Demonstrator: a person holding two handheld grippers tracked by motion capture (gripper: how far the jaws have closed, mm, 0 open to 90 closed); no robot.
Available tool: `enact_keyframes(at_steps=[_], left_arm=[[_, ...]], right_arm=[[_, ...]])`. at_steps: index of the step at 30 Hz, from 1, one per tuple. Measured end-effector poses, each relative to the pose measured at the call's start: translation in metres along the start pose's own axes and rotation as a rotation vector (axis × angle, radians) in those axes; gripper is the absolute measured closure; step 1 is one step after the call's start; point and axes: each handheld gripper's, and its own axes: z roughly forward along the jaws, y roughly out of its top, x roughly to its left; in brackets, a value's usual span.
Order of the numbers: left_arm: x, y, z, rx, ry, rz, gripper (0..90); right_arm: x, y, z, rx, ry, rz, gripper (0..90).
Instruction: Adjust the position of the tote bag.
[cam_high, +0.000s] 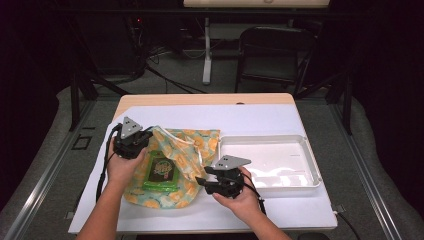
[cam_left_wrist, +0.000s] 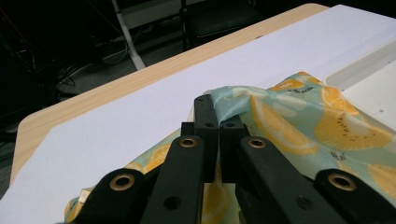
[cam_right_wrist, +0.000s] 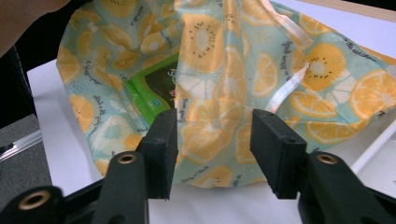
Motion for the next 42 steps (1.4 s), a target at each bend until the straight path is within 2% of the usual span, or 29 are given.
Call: enact_keyframes(at_steps=[3, 4, 6, 7, 9, 15, 17, 18, 22, 23, 30, 39, 40, 41, 42], left_arm=[[0.002, 0.0, 0.0, -0.002, -0.001, -0.008, 90.0], [0.002, 0.0, 0.0, -0.004, -0.004, -0.011, 90.0], [0.002, 0.0, -0.001, -0.007, -0.005, -0.013, 90.0], [0.002, 0.0, -0.002, -0.009, -0.01, -0.016, 90.0], [0.001, 0.0, -0.002, -0.011, -0.009, -0.017, 90.0], [0.0, 0.001, -0.003, -0.019, -0.021, -0.019, 90.0], [0.0, 0.001, -0.003, -0.022, -0.023, -0.021, 90.0], [0.0, 0.001, -0.002, -0.02, -0.024, -0.021, 90.0], [0.0, 0.001, -0.001, -0.022, -0.028, -0.022, 90.0], [0.0, 0.0, -0.001, -0.022, -0.028, -0.022, 90.0], [-0.001, 0.0, 0.0, -0.018, -0.029, -0.021, 90.0], [0.0, 0.0, -0.001, -0.019, -0.029, -0.021, 90.0], [0.0, 0.0, -0.001, -0.019, -0.029, -0.022, 90.0], [0.0, 0.0, 0.0, -0.019, -0.03, -0.021, 90.0], [0.0, 0.0, 0.0, -0.017, -0.031, -0.021, 90.0]], right_arm=[[0.004, 0.003, 0.002, -0.001, 0.003, 0.004, 55.3], [0.01, 0.009, 0.006, 0.007, -0.002, -0.028, 56.0], [0.012, 0.012, 0.007, 0.011, -0.004, -0.042, 56.1], [0.017, 0.021, 0.01, 0.008, -0.007, -0.065, 56.8], [0.018, 0.024, 0.011, 0.009, -0.006, -0.073, 57.0], [0.023, 0.05, 0.026, 0.002, -0.037, -0.112, 57.0], [0.024, 0.055, 0.032, 0.004, -0.05, -0.128, 54.7], [0.024, 0.06, 0.038, 0.003, -0.072, -0.14, 52.4], [0.022, 0.066, 0.045, -0.009, -0.098, -0.14, 48.4], [0.02, 0.07, 0.05, -0.014, -0.106, -0.139, 45.0], [0.018, 0.077, 0.066, 0.006, -0.122, -0.143, 42.0], [0.025, 0.077, 0.081, 0.019, -0.118, -0.16, 42.4], [0.03, 0.076, 0.083, 0.018, -0.133, -0.185, 42.5], [0.03, 0.076, 0.083, 0.018, -0.133, -0.185, 42.5], [0.034, 0.075, 0.085, 0.019, -0.154, -0.221, 44.3]])
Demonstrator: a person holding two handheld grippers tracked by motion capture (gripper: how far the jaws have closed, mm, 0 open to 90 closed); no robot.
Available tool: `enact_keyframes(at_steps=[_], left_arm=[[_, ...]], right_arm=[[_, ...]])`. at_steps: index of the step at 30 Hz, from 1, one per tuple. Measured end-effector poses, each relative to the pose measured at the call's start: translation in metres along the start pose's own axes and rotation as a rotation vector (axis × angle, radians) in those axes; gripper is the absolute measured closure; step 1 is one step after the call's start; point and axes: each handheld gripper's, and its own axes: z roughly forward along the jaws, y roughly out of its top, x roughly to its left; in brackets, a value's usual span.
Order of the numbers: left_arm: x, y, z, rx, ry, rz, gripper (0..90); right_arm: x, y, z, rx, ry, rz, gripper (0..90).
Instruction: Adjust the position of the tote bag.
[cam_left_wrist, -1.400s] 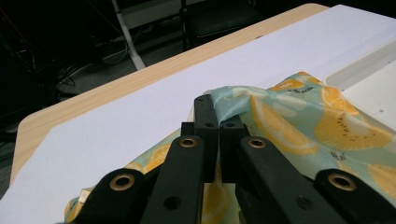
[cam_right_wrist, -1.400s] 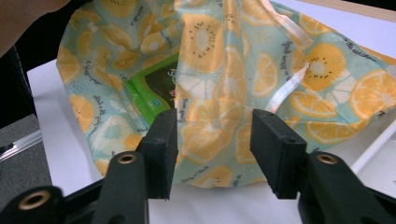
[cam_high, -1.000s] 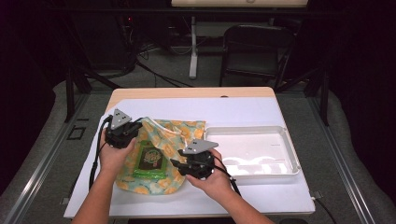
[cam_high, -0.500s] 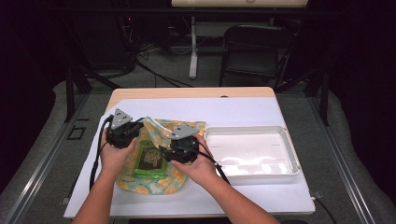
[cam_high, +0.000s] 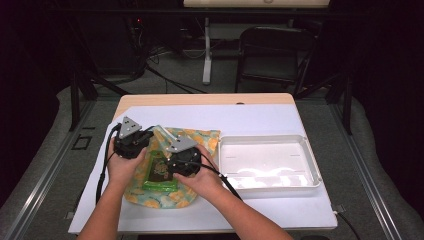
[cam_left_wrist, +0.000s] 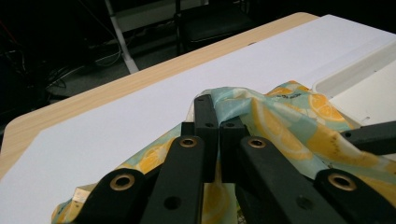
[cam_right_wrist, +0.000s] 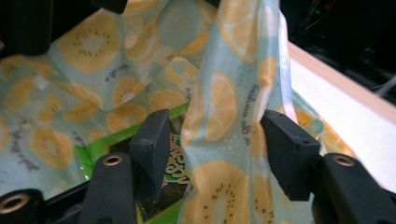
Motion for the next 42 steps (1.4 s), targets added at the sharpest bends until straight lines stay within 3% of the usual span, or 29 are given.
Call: enact_keyframes(at_steps=[2, 6, 11, 20, 27, 42], left_arm=[[0.0, 0.0, 0.0, 0.0, -0.001, 0.0, 90.0], [-0.001, 0.0, 0.001, -0.004, -0.002, -0.001, 90.0], [-0.002, -0.001, 0.002, 0.001, -0.004, 0.002, 90.0], [-0.003, -0.001, 0.003, 0.0, -0.011, 0.004, 90.0], [-0.007, -0.001, 0.006, 0.01, -0.024, 0.018, 90.0], [-0.016, -0.009, 0.02, 0.054, -0.038, 0.055, 90.0]], right_arm=[[0.002, 0.0, 0.001, 0.006, -0.01, -0.019, 45.9], [0.008, 0.0, 0.001, -0.003, -0.047, -0.063, 58.5], [0.007, -0.001, 0.006, 0.015, -0.022, -0.04, 63.2], [0.0, -0.003, 0.013, 0.052, -0.013, -0.007, 84.9], [-0.009, -0.006, 0.021, 0.087, -0.04, -0.002, 89.6], [-0.04, -0.009, 0.033, 0.134, -0.171, 0.026, 90.0]])
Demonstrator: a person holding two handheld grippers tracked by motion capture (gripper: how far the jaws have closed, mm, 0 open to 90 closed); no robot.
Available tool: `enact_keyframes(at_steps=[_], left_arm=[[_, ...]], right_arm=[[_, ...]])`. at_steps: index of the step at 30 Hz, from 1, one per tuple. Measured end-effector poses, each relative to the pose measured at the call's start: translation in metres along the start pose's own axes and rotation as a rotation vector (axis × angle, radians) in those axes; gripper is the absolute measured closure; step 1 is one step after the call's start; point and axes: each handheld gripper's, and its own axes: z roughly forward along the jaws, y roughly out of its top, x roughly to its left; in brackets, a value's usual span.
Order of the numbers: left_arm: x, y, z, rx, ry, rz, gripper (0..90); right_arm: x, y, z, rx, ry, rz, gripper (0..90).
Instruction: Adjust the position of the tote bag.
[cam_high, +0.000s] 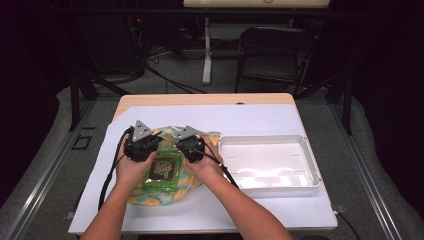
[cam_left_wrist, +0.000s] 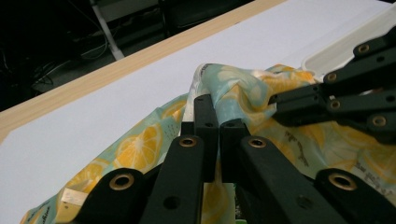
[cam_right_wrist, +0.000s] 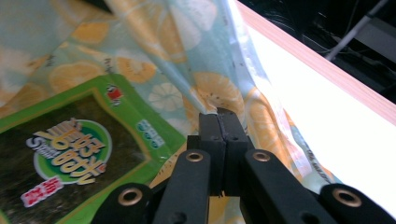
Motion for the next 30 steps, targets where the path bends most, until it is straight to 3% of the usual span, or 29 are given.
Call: enact_keyframes(at_steps=[8, 13, 22, 30], left_arm=[[-0.003, -0.006, 0.01, 0.029, -0.008, 0.003, 89.1], [-0.005, -0.007, 0.012, 0.047, -0.024, 0.013, 82.7], [-0.003, -0.01, 0.005, 0.042, -0.03, -0.005, 59.9], [-0.006, -0.009, -0.01, 0.006, -0.023, -0.001, 48.6]], right_arm=[[-0.009, -0.001, 0.004, 0.012, -0.029, 0.03, 90.0], [-0.015, -0.002, 0.01, 0.025, -0.044, 0.047, 90.0], [-0.022, -0.004, 0.015, 0.035, -0.059, 0.069, 90.0], [-0.028, -0.004, 0.019, 0.033, -0.072, 0.078, 90.0]])
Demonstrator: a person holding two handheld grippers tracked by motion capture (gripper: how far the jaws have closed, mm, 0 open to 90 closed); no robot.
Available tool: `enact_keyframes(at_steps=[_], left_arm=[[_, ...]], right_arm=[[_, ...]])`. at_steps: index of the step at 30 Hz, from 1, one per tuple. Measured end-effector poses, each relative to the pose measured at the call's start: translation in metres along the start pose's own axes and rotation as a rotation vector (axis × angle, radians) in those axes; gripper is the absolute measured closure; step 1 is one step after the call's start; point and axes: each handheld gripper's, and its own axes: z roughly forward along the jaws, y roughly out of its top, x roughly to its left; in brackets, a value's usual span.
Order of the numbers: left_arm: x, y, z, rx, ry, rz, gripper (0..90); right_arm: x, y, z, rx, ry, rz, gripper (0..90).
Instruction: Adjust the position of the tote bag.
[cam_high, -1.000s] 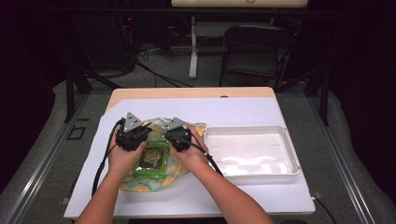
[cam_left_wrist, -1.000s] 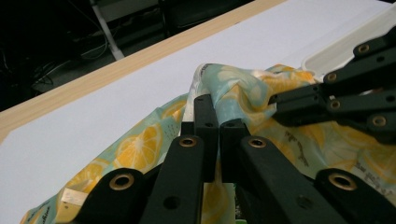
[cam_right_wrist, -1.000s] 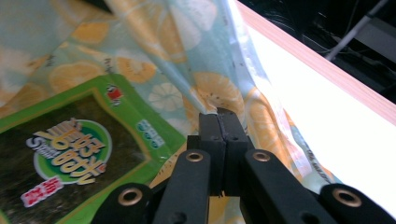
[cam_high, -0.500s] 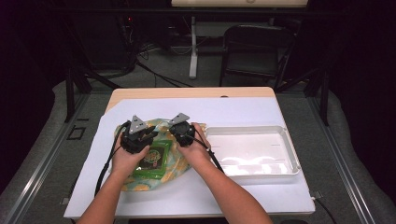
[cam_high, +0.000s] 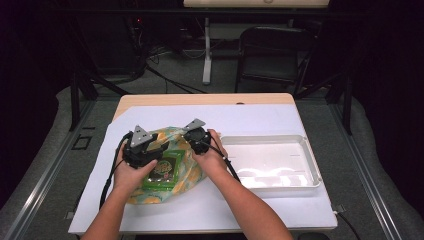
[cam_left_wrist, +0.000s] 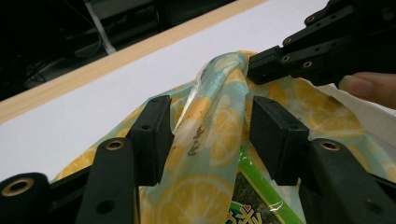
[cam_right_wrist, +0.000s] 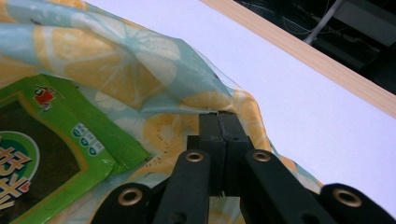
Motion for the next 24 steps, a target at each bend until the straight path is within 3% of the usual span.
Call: enact_keyframes(at_steps=[3, 9, 14, 21, 24], left_arm=[[0.001, -0.003, -0.006, -0.013, 0.0, -0.009, 47.4], [0.011, -0.013, -0.016, 0.007, 0.025, -0.035, 46.2], [0.02, -0.019, -0.019, 0.015, 0.008, -0.072, 45.9], [0.019, -0.029, -0.014, 0.059, -0.01, -0.068, 45.0], [0.015, -0.033, -0.009, 0.08, -0.013, -0.043, 44.0]], right_arm=[[-0.002, 0.0, 0.001, -0.001, -0.003, 0.004, 90.0], [-0.007, 0.0, 0.004, 0.012, -0.004, 0.018, 90.0], [-0.009, 0.001, 0.007, 0.012, -0.004, 0.014, 90.0], [-0.014, 0.0, 0.01, 0.023, -0.004, 0.023, 90.0], [-0.015, 0.0, 0.01, 0.023, -0.002, 0.022, 90.0]])
